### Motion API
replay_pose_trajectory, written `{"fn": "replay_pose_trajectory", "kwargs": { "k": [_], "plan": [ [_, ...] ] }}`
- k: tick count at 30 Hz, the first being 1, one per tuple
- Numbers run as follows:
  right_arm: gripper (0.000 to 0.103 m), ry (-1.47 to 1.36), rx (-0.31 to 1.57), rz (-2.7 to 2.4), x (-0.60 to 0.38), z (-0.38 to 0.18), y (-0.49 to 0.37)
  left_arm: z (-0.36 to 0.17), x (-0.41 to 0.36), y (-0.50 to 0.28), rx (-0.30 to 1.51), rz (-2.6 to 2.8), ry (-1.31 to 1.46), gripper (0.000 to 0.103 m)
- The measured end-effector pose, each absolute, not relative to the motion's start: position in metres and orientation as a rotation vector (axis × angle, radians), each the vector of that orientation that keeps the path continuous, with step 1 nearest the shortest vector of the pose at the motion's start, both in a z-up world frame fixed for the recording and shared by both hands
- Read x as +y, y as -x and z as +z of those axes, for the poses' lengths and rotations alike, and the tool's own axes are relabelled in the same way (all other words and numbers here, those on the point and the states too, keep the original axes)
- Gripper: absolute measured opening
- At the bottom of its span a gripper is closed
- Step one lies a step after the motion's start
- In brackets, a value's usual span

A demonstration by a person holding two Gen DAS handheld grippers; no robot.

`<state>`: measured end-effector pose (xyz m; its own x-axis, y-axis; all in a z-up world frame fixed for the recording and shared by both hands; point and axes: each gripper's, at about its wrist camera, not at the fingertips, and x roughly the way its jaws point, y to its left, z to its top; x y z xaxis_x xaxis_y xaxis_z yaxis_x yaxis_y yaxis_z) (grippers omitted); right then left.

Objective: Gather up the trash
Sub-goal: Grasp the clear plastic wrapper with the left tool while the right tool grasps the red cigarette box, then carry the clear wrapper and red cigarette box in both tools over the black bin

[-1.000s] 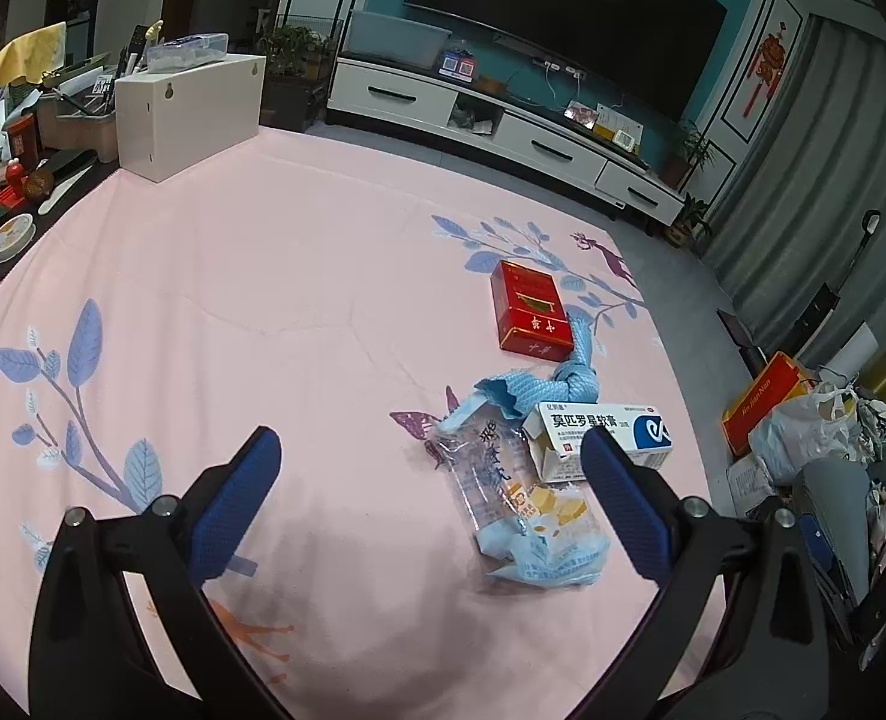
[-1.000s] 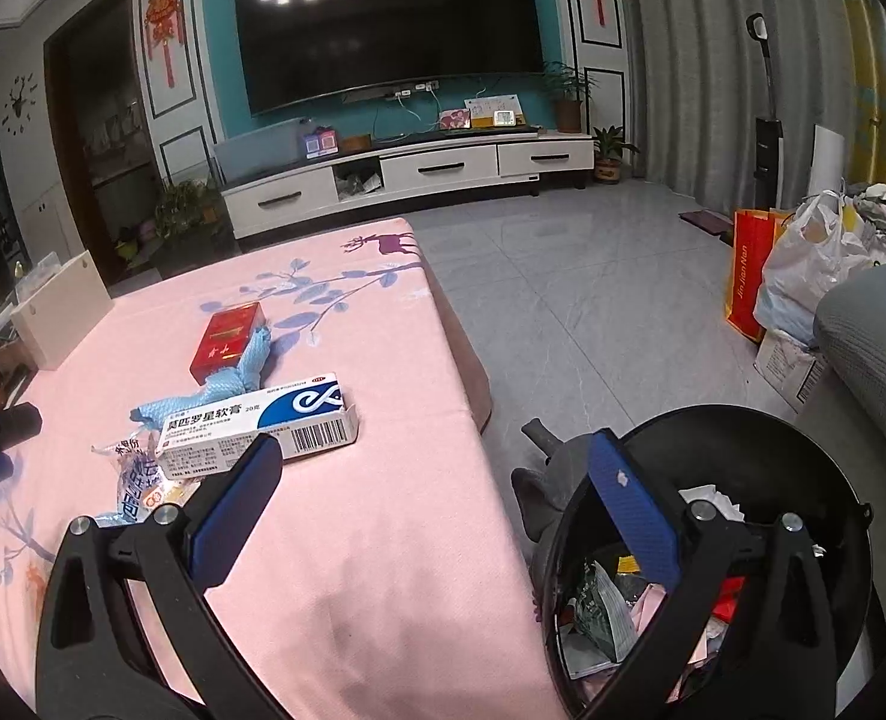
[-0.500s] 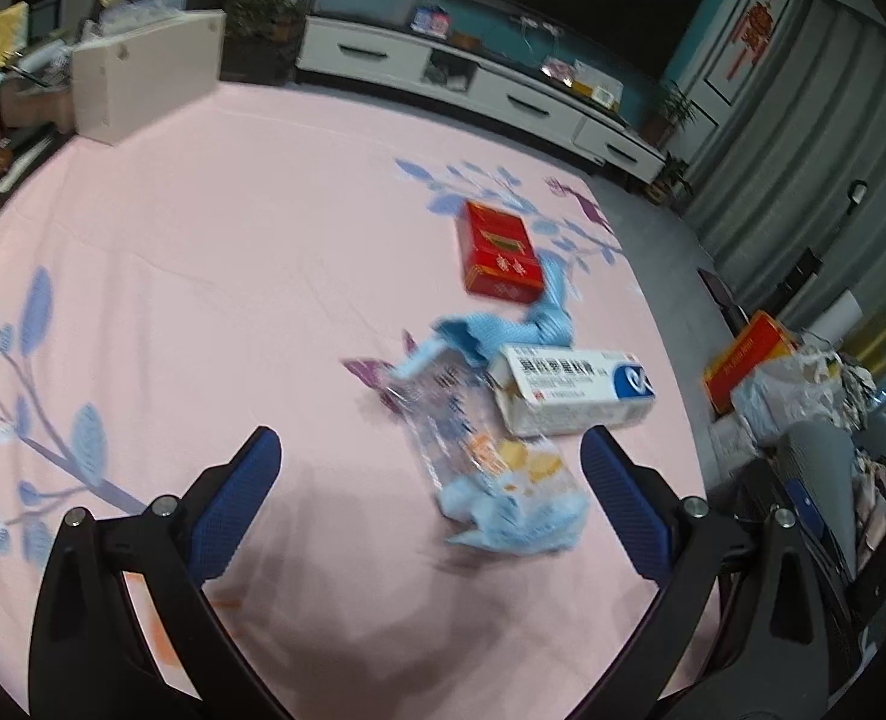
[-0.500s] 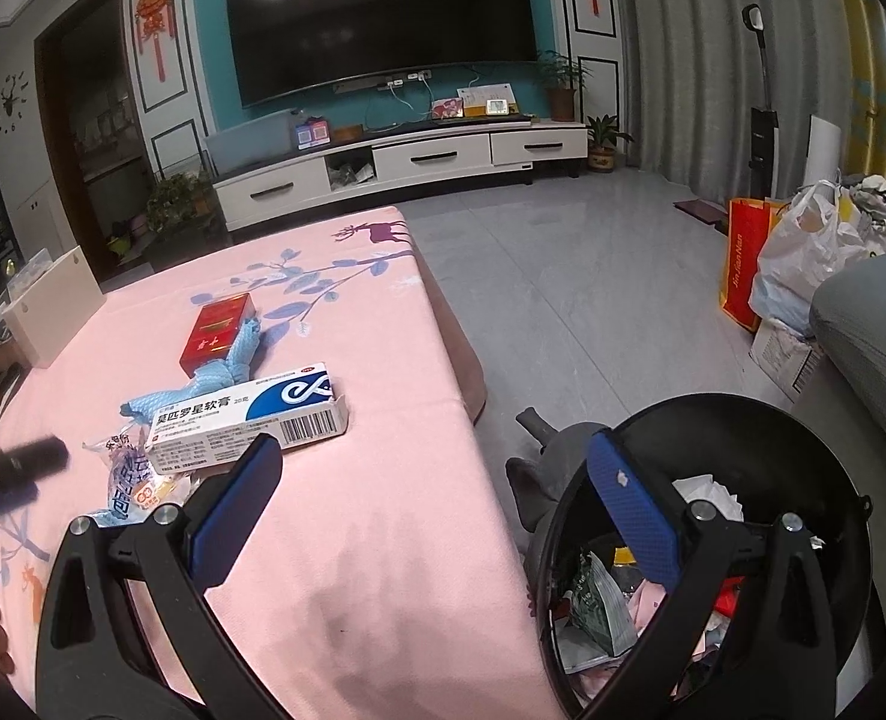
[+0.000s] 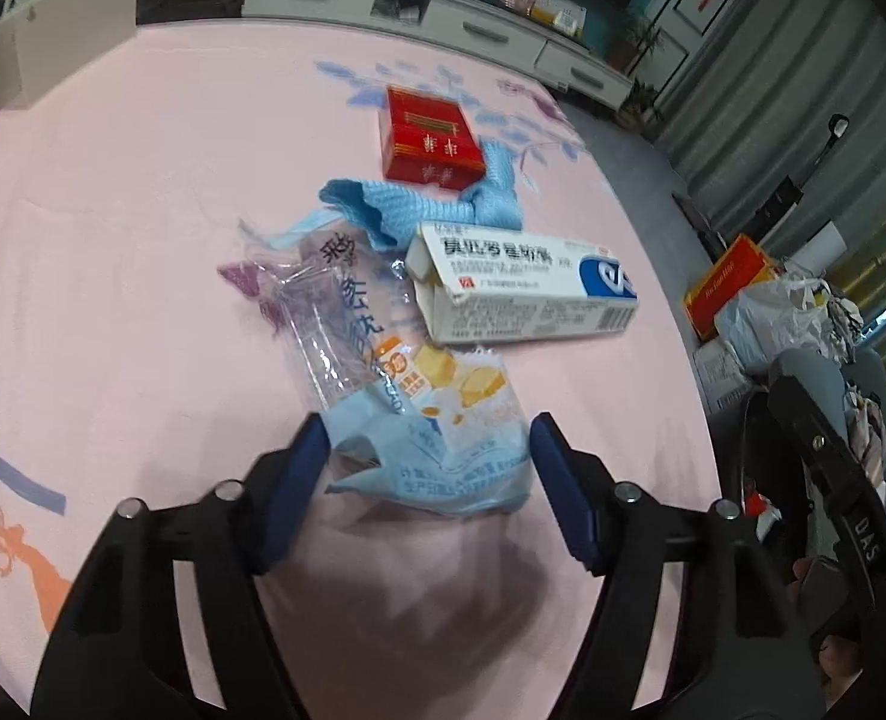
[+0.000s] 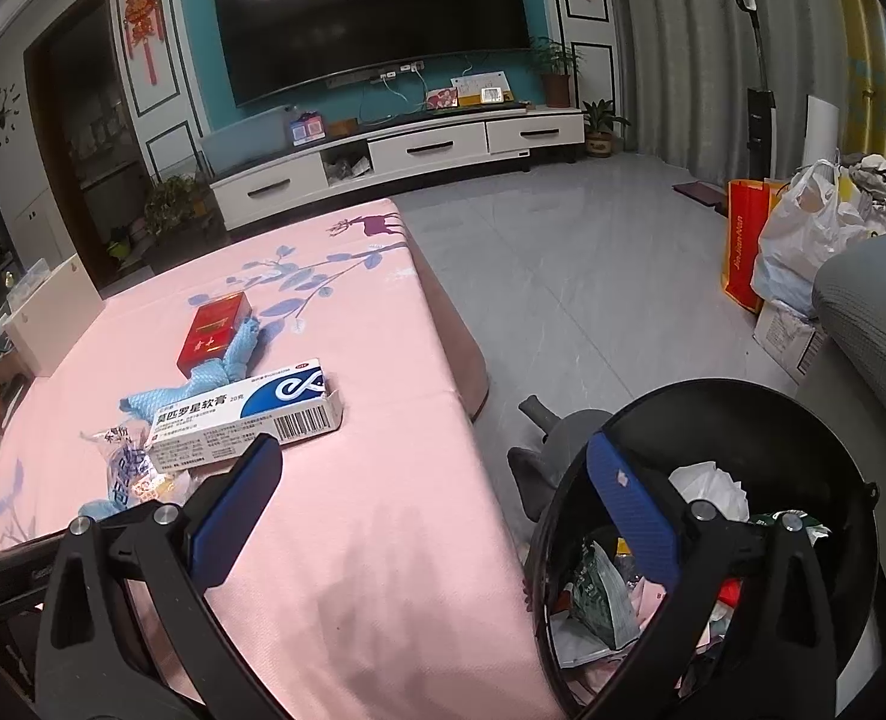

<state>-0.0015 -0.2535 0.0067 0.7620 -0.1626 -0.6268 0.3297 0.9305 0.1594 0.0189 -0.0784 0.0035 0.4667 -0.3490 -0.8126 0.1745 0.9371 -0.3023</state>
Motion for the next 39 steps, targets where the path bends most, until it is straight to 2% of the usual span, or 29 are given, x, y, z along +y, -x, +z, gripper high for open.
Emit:
{"fn": "replay_pose_trajectory", "kwargs": {
  "k": [2,4,5,10,17,27,31,33,35,36,39],
  "plan": [
    [0.099,-0.263,0.656,-0.268,-0.252,0.007,0.001,0.003,-0.078,-0.02,1.032,-0.316,0.194,0.052],
    [0.099,-0.254,0.666,-0.26,-0.25,0.007,0.0,0.002,-0.072,-0.022,1.041,-0.315,0.226,0.032],
    [0.099,-0.254,0.675,-0.25,-0.249,0.007,-0.001,0.002,-0.067,-0.023,1.046,-0.324,0.255,0.03],
    [0.099,-0.267,0.728,-0.192,-0.241,0.02,-0.019,0.03,-0.037,-0.018,0.971,-0.317,0.341,0.028],
    [0.099,-0.166,0.829,-0.041,-0.187,0.041,-0.108,0.065,0.017,-0.007,0.836,-0.228,0.405,0.028],
    [0.099,-0.017,0.971,-0.025,-0.113,-0.004,-0.244,0.066,0.044,-0.009,0.826,-0.168,0.473,0.028],
    [0.091,0.078,1.014,-0.069,-0.109,-0.02,-0.263,0.062,0.053,-0.011,0.84,-0.154,0.505,0.028],
    [0.083,0.076,1.041,-0.058,-0.11,-0.027,-0.267,0.062,0.055,-0.011,0.842,-0.143,0.509,0.028],
    [0.061,0.06,1.052,-0.045,-0.113,-0.03,-0.266,0.062,0.054,-0.011,0.834,-0.147,0.515,0.029],
    [0.056,0.052,1.041,-0.052,-0.113,-0.028,-0.266,0.064,0.054,-0.009,0.828,-0.15,0.519,0.029],
    [0.056,0.057,1.04,-0.035,-0.109,-0.028,-0.26,0.065,0.053,-0.004,0.821,-0.149,0.515,0.029]
  ]
}}
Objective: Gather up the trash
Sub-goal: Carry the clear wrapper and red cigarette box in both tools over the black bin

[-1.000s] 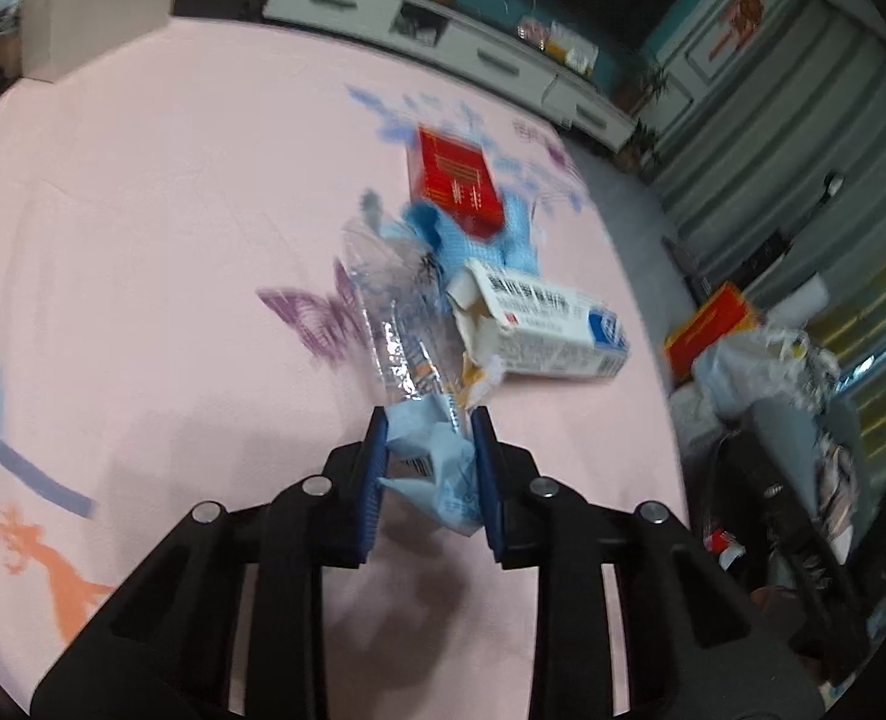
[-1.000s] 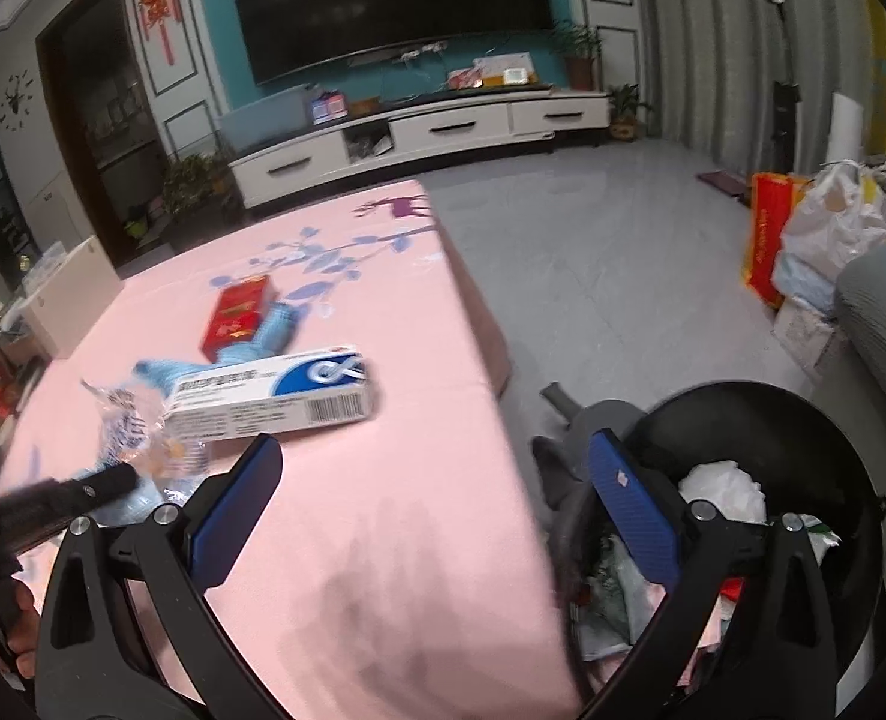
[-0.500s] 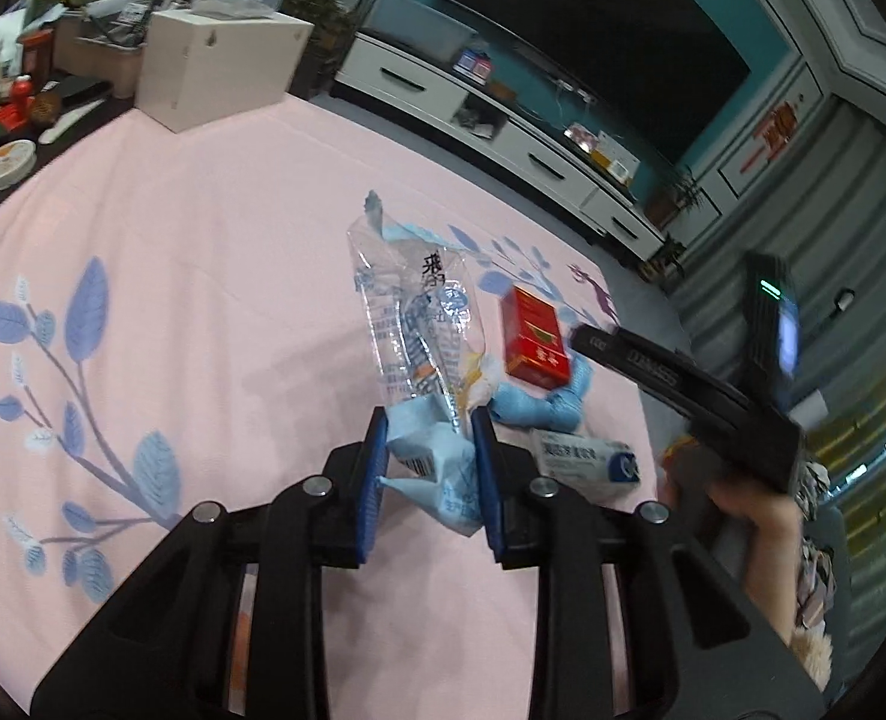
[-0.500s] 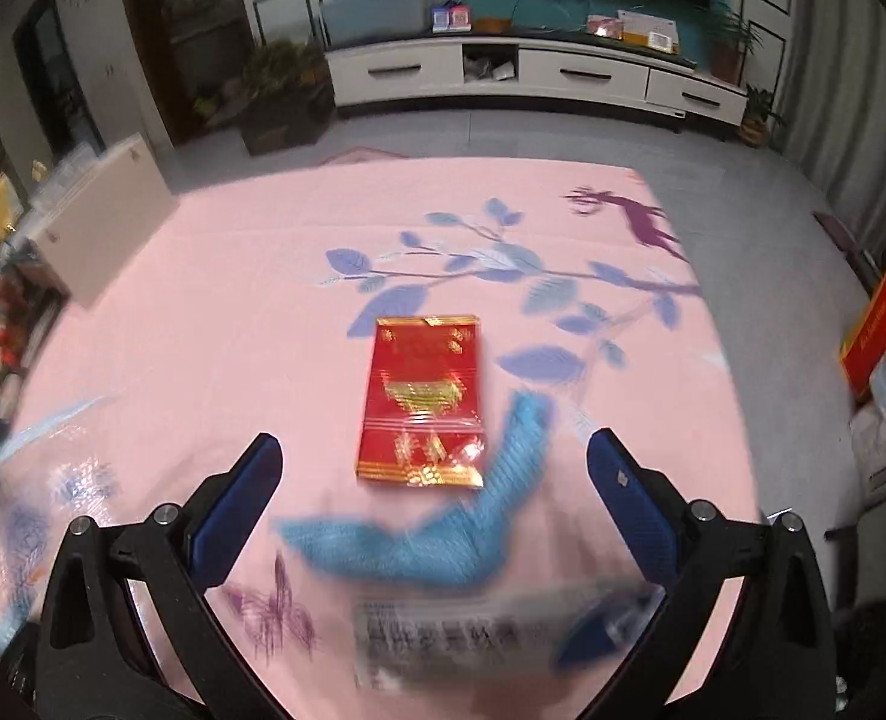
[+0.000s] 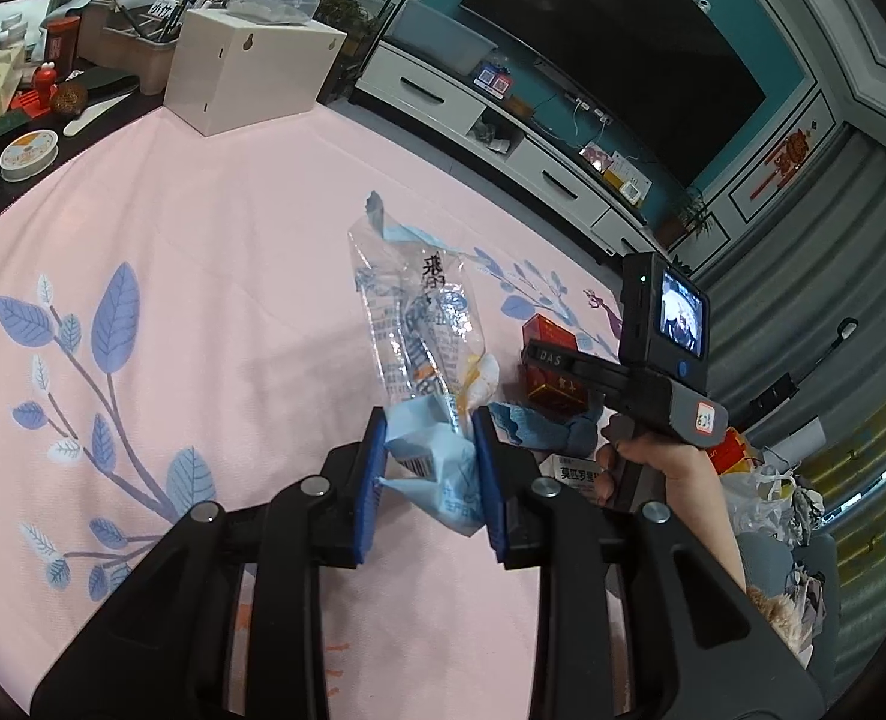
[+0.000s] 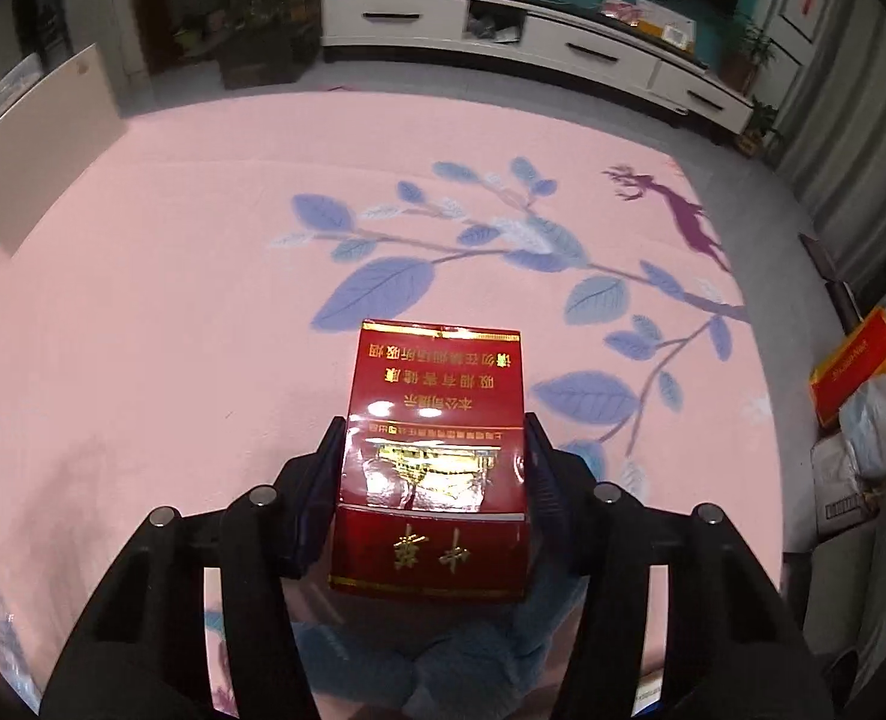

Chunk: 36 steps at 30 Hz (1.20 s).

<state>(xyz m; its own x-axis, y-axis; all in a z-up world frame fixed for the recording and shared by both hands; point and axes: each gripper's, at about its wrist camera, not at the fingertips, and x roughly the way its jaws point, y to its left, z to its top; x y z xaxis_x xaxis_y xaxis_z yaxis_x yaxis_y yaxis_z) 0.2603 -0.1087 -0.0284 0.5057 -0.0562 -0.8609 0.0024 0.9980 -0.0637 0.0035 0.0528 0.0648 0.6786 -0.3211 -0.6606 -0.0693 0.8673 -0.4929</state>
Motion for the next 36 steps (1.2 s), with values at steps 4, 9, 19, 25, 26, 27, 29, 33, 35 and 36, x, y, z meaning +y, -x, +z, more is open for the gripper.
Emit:
{"fn": "replay_pose_trajectory", "kwargs": {
  "k": [4,9,19,25,26,27,29,33,35,36],
  "plan": [
    [0.056,0.056,1.021,-0.009,-0.102,-0.022,-0.246,0.062,0.051,-0.005,0.831,-0.146,0.516,0.029],
    [0.056,-0.028,0.933,0.076,-0.103,0.013,-0.212,0.066,0.052,-0.009,0.82,-0.15,0.501,0.029],
    [0.056,-0.11,0.695,0.195,-0.111,0.091,-0.106,0.067,0.039,-0.009,0.823,-0.157,0.456,0.029],
    [0.056,-0.226,0.608,0.159,-0.143,0.099,-0.042,0.072,0.025,-0.004,0.807,-0.181,0.413,0.029],
    [0.056,-0.244,0.599,0.139,-0.149,0.096,-0.032,0.072,0.024,-0.002,0.805,-0.185,0.408,0.029],
    [0.056,-0.256,0.599,0.122,-0.157,0.091,-0.02,0.073,0.022,-0.001,0.801,-0.188,0.404,0.029],
    [0.056,-0.271,0.609,0.097,-0.169,0.084,-0.006,0.075,0.019,0.001,0.794,-0.196,0.395,0.029],
    [0.056,-0.305,0.607,-0.002,-0.202,0.079,0.022,0.081,0.008,0.009,0.778,-0.223,0.367,0.029],
    [0.056,-0.309,0.588,-0.045,-0.213,0.083,0.031,0.084,0.001,0.013,0.77,-0.244,0.355,0.029],
    [0.056,-0.319,0.564,-0.07,-0.221,0.088,0.037,0.087,-0.003,0.017,0.765,-0.26,0.349,0.029]
  ]
}}
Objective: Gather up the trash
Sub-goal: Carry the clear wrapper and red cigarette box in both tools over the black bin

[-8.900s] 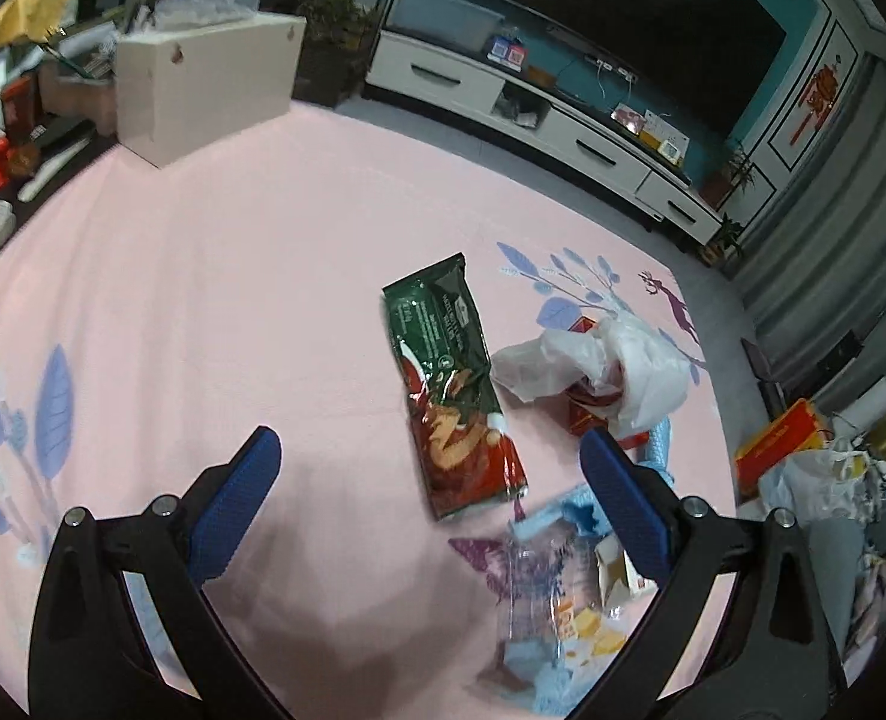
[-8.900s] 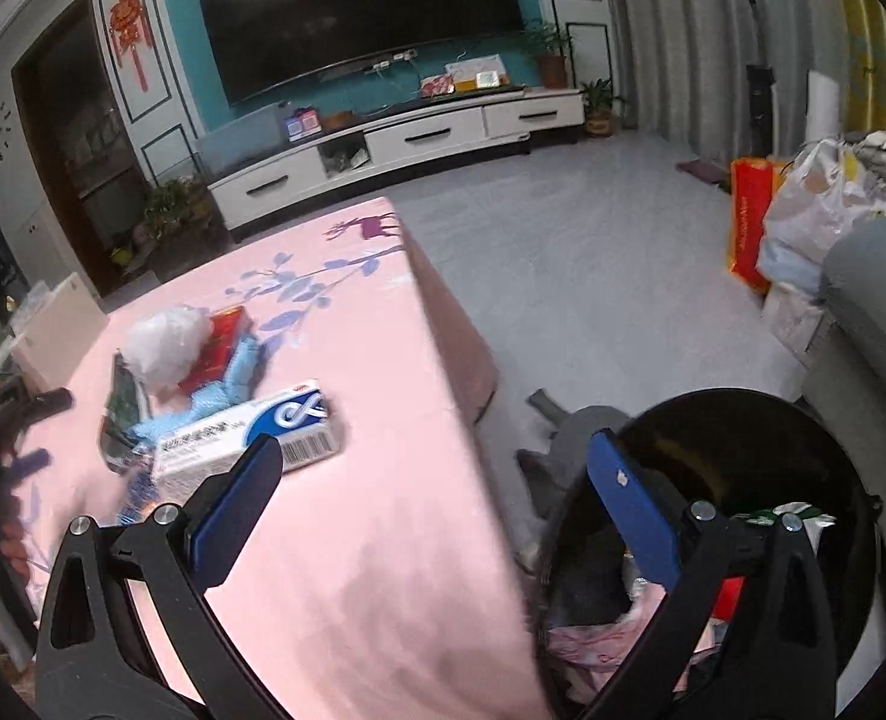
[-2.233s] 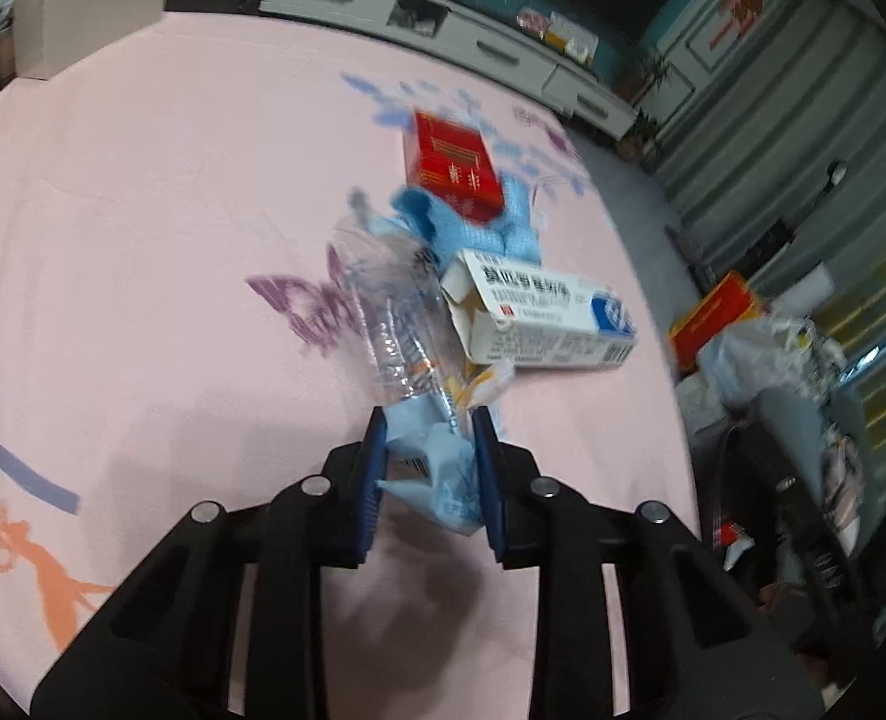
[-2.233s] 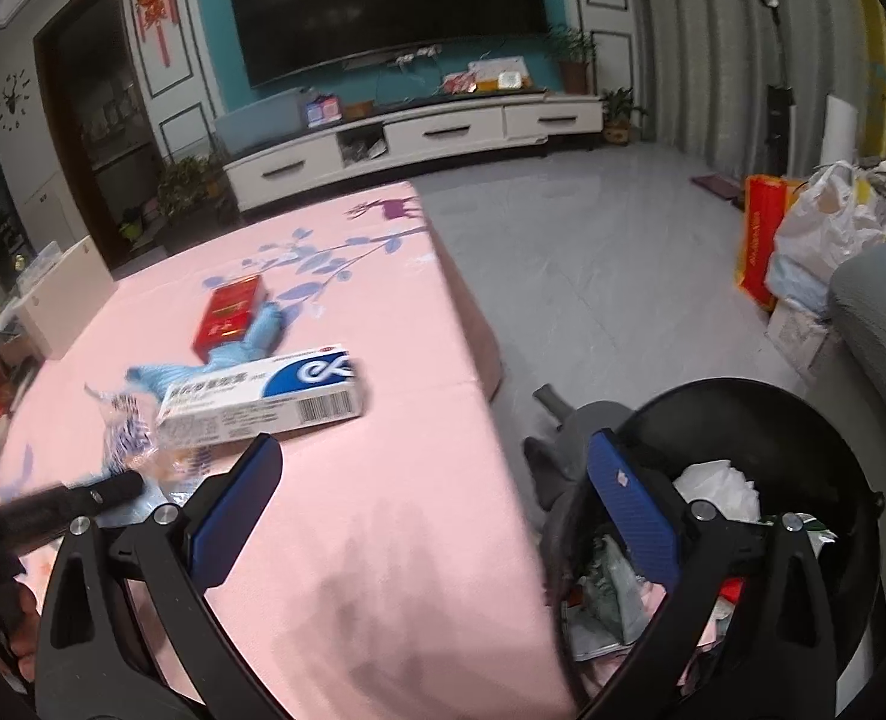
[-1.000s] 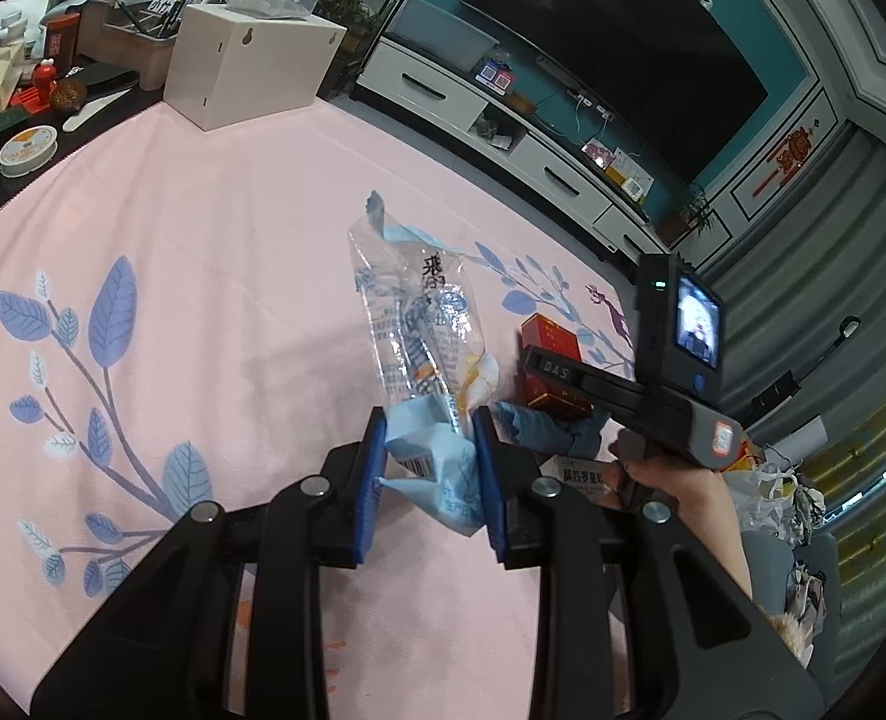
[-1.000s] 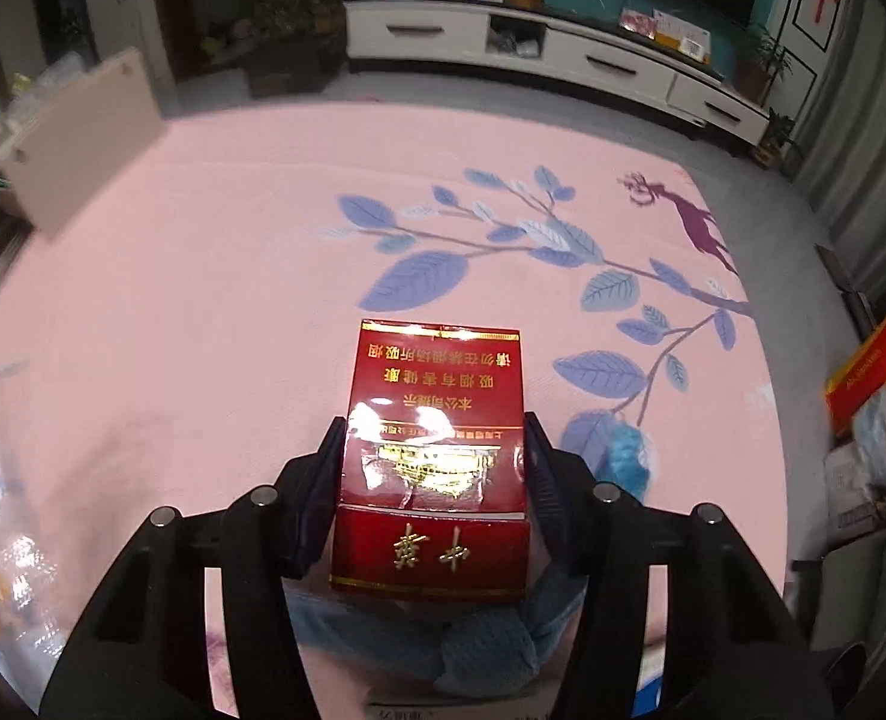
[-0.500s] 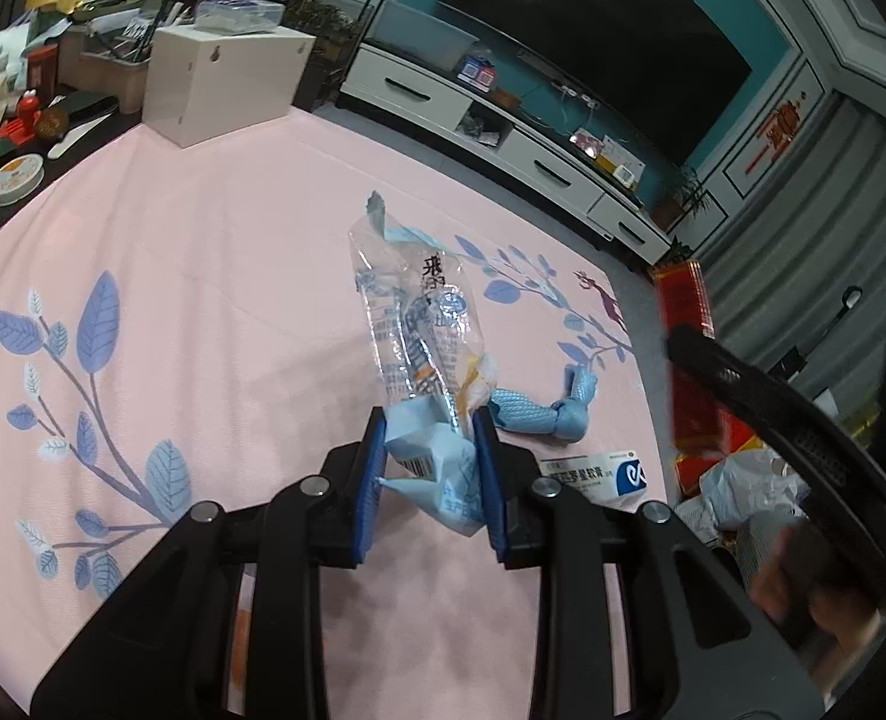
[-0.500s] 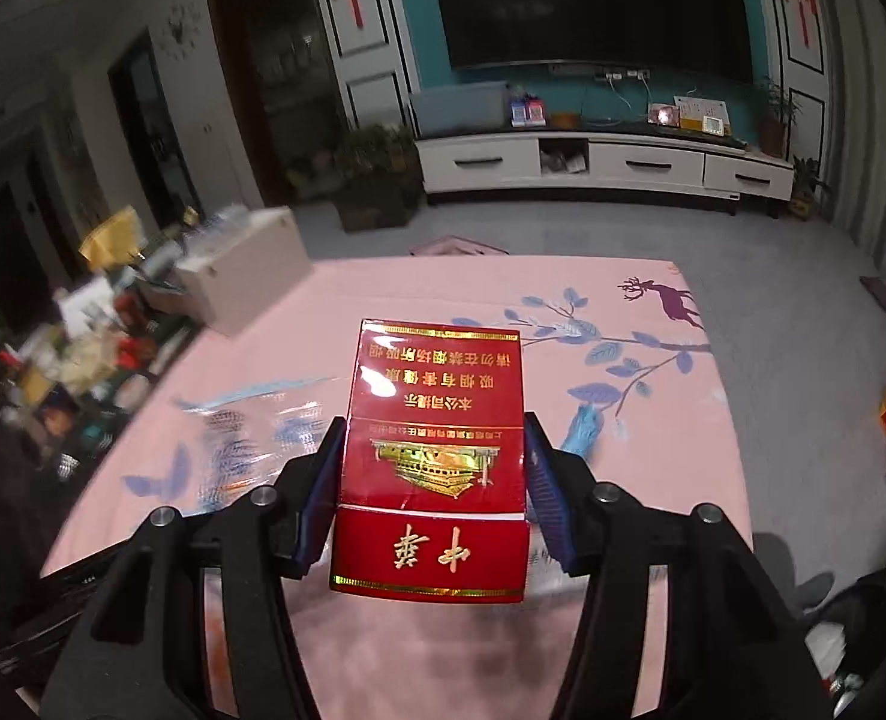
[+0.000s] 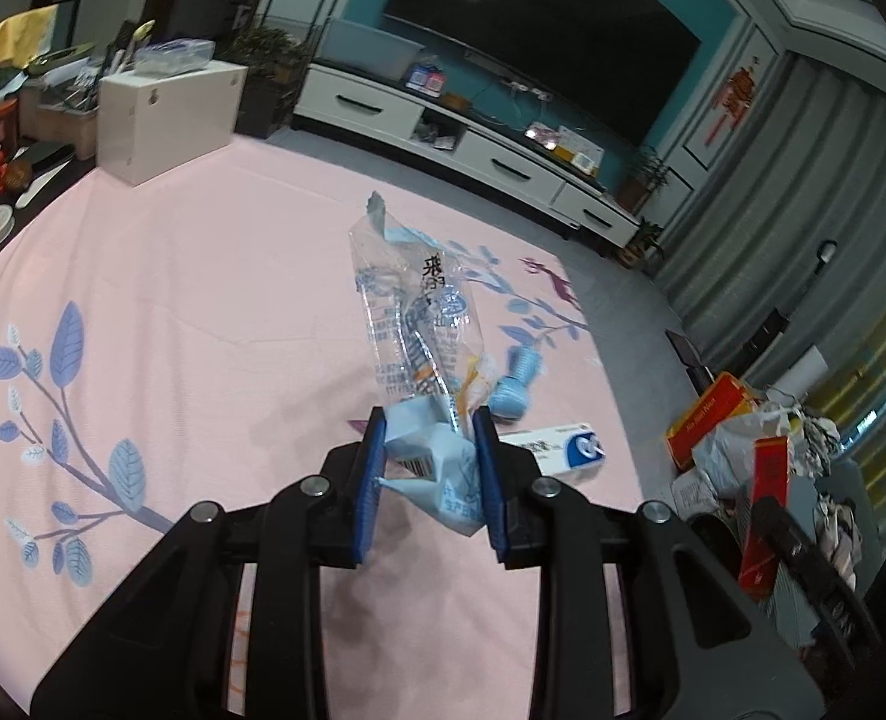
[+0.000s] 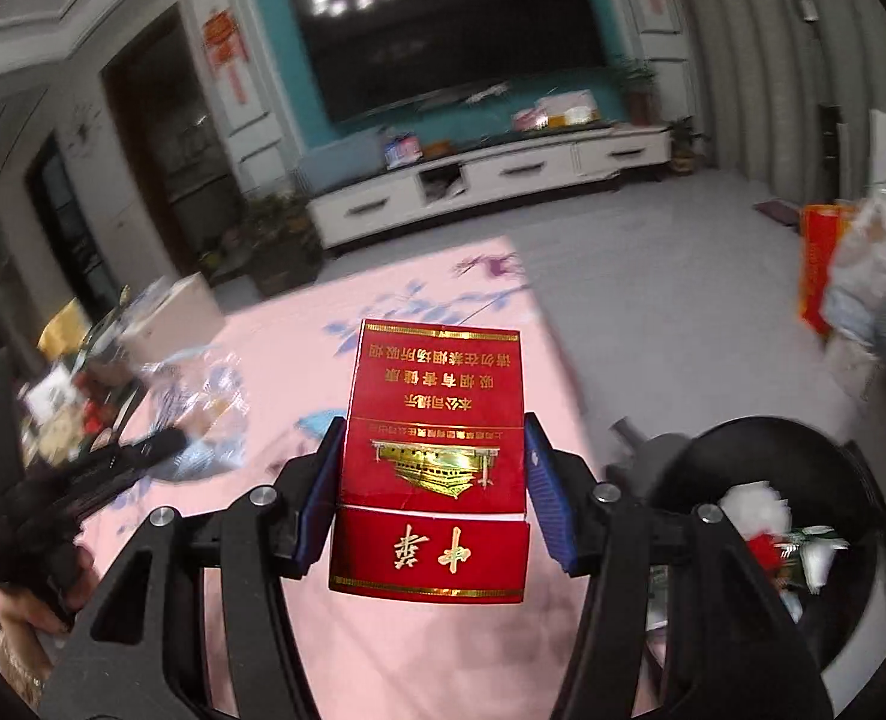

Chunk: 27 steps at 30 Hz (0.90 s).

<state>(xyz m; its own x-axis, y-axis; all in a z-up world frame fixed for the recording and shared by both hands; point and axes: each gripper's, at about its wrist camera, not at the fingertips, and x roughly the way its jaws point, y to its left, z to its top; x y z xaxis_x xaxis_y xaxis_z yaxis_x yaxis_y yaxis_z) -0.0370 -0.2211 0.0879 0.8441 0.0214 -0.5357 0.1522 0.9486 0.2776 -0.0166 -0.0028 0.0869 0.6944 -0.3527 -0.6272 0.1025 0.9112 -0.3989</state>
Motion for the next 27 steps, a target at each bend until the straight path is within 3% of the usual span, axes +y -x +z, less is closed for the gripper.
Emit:
{"fn": "replay_pose_trajectory", "kwargs": {
  "k": [13,27],
  "plan": [
    [0.057,-0.354,0.405,-0.294,-0.298,0.123,0.11,0.127,-0.101,0.081,0.721,-0.673,0.322,0.029],
    [0.057,-0.573,0.541,-0.504,-0.409,0.048,0.119,0.041,-0.282,0.112,1.022,-0.928,0.122,0.03]
  ]
}}
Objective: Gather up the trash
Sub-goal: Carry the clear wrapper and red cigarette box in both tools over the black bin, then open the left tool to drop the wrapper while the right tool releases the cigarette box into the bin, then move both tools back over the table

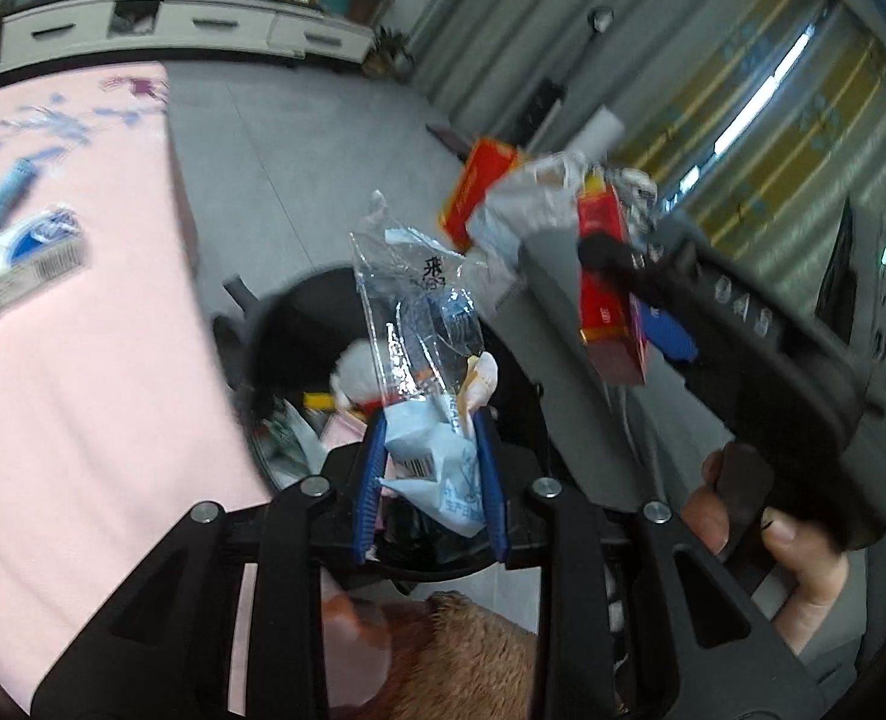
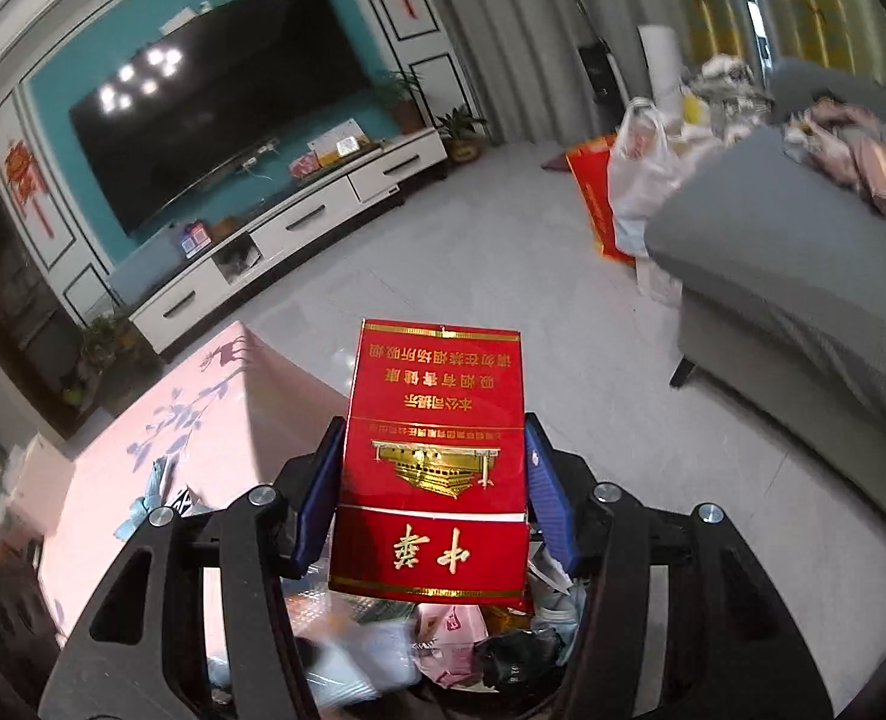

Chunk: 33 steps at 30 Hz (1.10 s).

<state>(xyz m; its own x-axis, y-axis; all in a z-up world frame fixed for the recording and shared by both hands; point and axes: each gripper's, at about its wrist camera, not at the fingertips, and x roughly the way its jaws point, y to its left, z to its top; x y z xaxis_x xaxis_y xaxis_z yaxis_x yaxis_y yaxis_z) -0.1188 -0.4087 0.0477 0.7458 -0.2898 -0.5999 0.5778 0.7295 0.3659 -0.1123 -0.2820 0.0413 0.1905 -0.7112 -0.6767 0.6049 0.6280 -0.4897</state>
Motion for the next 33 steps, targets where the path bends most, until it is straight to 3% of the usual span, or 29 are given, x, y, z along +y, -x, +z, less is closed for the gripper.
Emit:
{"fn": "replay_pose_trajectory", "kwargs": {
  "k": [8,14,17,18,19,20,21,28,33],
  "plan": [
    [0.057,-0.624,0.656,-0.486,-0.428,0.013,0.106,0.005,-0.332,0.116,1.124,-0.957,0.032,0.03],
    [0.057,-0.677,0.751,-0.439,-0.438,-0.013,0.094,-0.01,-0.341,0.11,1.159,-0.966,0.02,0.036],
    [0.057,-0.665,0.794,-0.44,-0.435,-0.019,0.091,-0.012,-0.341,0.108,1.174,-0.959,0.054,0.056],
    [0.058,-0.681,0.794,-0.426,-0.435,-0.019,0.091,-0.011,-0.338,0.107,1.176,-0.943,0.072,0.07],
    [0.062,-0.694,0.783,-0.419,-0.435,-0.017,0.093,-0.01,-0.336,0.106,1.172,-0.925,0.078,0.08],
    [0.072,-0.701,0.765,-0.416,-0.436,-0.014,0.095,-0.006,-0.33,0.104,1.157,-0.918,0.093,0.083],
    [0.075,-0.698,0.745,-0.42,-0.435,-0.009,0.098,0.0,-0.324,0.102,1.139,-0.92,0.101,0.087],
    [0.085,-0.632,0.693,-0.428,-0.416,0.014,0.094,0.045,-0.256,0.079,1.012,-0.811,0.125,0.099],
    [0.087,-0.547,0.658,-0.396,-0.382,0.033,0.073,0.071,-0.164,0.032,0.898,-0.57,0.111,0.1]
  ]
}}
